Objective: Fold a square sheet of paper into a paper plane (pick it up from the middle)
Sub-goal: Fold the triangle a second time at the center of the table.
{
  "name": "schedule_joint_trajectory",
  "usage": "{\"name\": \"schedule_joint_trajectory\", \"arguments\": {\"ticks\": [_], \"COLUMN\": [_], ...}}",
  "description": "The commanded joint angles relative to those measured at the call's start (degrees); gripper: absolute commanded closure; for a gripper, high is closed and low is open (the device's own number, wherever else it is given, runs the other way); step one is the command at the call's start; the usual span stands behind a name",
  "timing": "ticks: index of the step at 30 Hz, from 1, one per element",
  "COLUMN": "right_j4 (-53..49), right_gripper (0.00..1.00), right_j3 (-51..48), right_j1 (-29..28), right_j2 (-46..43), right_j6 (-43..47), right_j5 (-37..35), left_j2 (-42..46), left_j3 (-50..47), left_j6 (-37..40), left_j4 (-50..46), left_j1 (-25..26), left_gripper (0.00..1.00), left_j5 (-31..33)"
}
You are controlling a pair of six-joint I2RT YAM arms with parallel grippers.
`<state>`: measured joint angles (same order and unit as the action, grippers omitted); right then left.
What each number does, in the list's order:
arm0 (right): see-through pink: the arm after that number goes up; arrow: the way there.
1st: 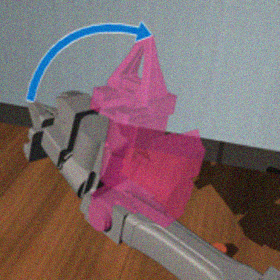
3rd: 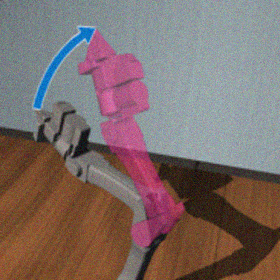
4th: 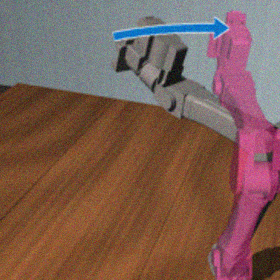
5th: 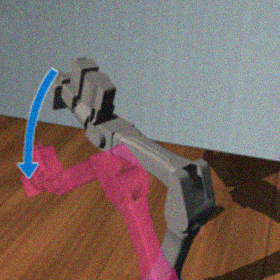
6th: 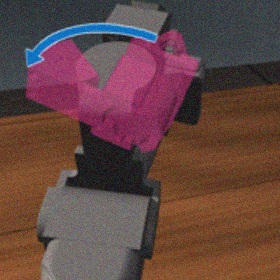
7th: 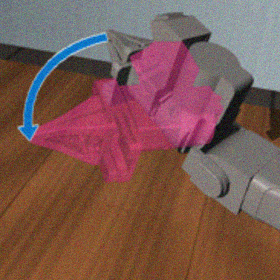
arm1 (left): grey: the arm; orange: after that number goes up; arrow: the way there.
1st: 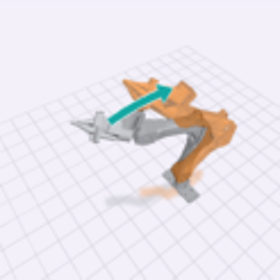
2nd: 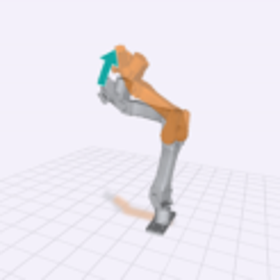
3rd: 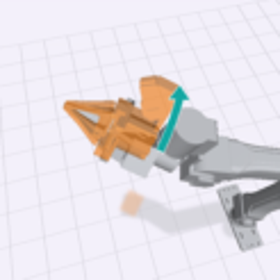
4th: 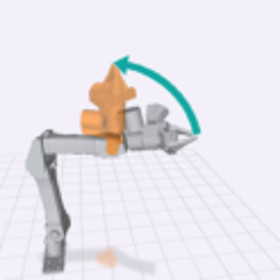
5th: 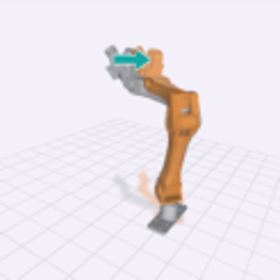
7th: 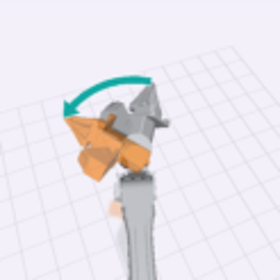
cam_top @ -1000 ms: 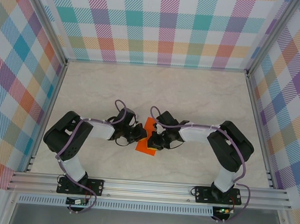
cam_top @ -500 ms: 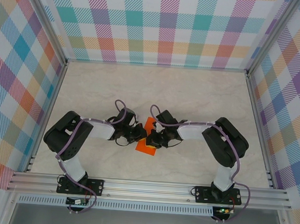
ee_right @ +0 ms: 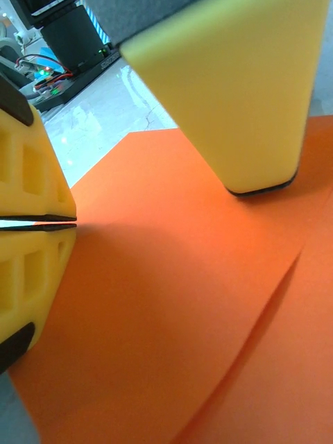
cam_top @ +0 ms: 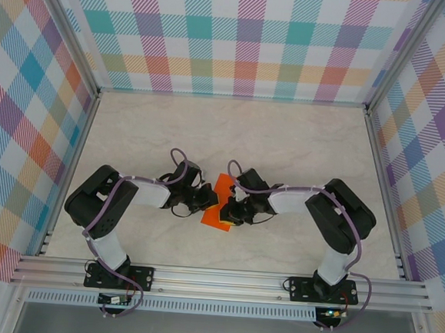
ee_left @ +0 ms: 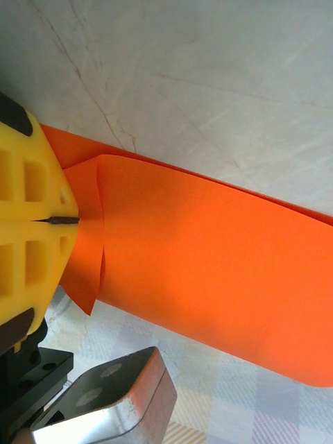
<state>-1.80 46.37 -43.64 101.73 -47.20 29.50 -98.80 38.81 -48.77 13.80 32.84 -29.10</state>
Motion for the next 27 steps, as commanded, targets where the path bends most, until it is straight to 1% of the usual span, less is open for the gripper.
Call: {"name": "schedule_joint_trajectory", "arguments": {"ticks": [1,14,27], "right_j4": [-2.50,-2.98,-5.49], "right_gripper": [0.87,0.85,0.85], "right_j3": [-3.06,-5.57,-7.74], "right_j1": [-0.13,-0.14,-0.38], "right_j2": [-1.08,-4.22,-4.38], "right_j6": [-0.53,0.85,2.82], "right_j5": [1.40,2.15,1.91], "left_j2": [-2.34,-2.58,-2.62], "left_j3": [-1.54,-1.34,-1.12], "left_j6": [-0.36,-0.47,-0.52], "left_j4": [-3.52,-3.61,-3.87], "left_j1": [0.29,0.29,0.32], "left_gripper": [1.00,1.00,1.00], "left_j5": [4.93,4.87,4.98]}}
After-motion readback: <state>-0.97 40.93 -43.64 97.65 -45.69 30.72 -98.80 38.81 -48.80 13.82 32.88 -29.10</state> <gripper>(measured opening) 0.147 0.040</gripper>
